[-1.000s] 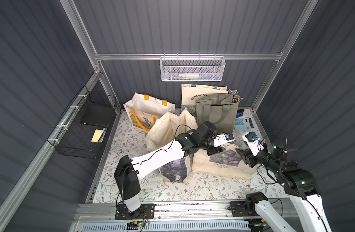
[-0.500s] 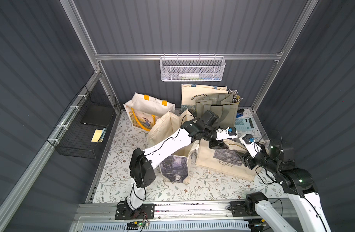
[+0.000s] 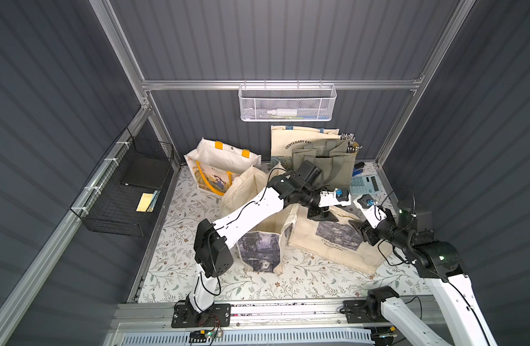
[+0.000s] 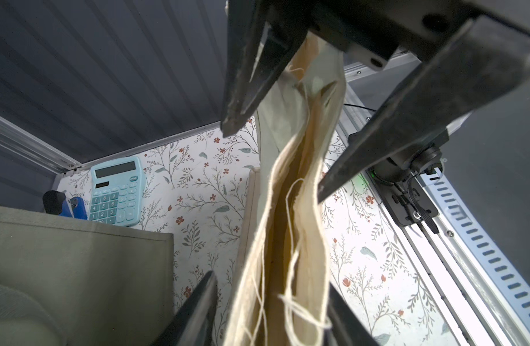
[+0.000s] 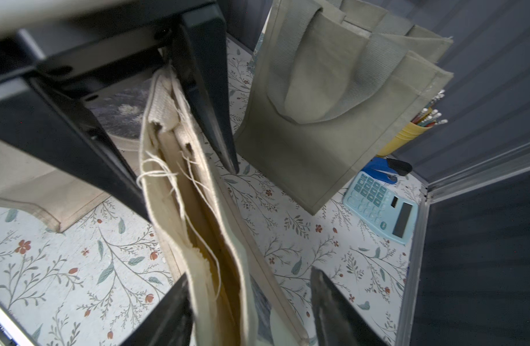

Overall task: Put away the canvas bag
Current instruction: Press the canvas bag at the center of the board.

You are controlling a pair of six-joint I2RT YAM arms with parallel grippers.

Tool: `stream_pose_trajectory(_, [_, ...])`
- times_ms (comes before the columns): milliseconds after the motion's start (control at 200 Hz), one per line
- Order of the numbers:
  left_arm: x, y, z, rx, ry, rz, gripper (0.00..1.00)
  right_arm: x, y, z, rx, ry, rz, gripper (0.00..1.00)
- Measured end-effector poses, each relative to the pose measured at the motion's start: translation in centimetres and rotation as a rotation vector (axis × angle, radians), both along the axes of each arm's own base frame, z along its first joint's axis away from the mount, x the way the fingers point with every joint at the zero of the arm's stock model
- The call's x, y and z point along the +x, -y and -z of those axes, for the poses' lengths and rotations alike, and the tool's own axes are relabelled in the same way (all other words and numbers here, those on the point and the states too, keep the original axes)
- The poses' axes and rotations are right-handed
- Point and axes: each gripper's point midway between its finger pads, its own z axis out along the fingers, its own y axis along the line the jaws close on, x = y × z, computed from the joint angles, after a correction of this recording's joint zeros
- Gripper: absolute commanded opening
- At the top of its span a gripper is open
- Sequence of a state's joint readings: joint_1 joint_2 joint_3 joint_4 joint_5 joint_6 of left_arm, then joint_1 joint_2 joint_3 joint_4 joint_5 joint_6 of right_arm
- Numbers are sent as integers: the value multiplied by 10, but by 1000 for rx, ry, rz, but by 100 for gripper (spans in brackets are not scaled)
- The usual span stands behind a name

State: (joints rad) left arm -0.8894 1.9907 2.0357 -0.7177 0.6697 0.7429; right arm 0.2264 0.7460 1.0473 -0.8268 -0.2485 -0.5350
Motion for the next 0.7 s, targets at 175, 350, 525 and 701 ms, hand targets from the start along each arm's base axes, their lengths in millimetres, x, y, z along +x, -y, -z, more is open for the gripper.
stream_pose_trajectory(175, [-3,-2,2,0,60,53,0,-5,-10,6,39,-48,-43,61])
stream_pose_trajectory(350, [-8,-3,5,-12,114,120,0,-7,-8,8,43,-51,-35,61])
stream_pose_trajectory(525, [-9,-5,16,0,153,155,0,-2,0,4,17,-32,9,65])
stream_pose_trajectory(701, [0,-5,12,-16,182,157,0,4,-2,6,15,-41,5,60])
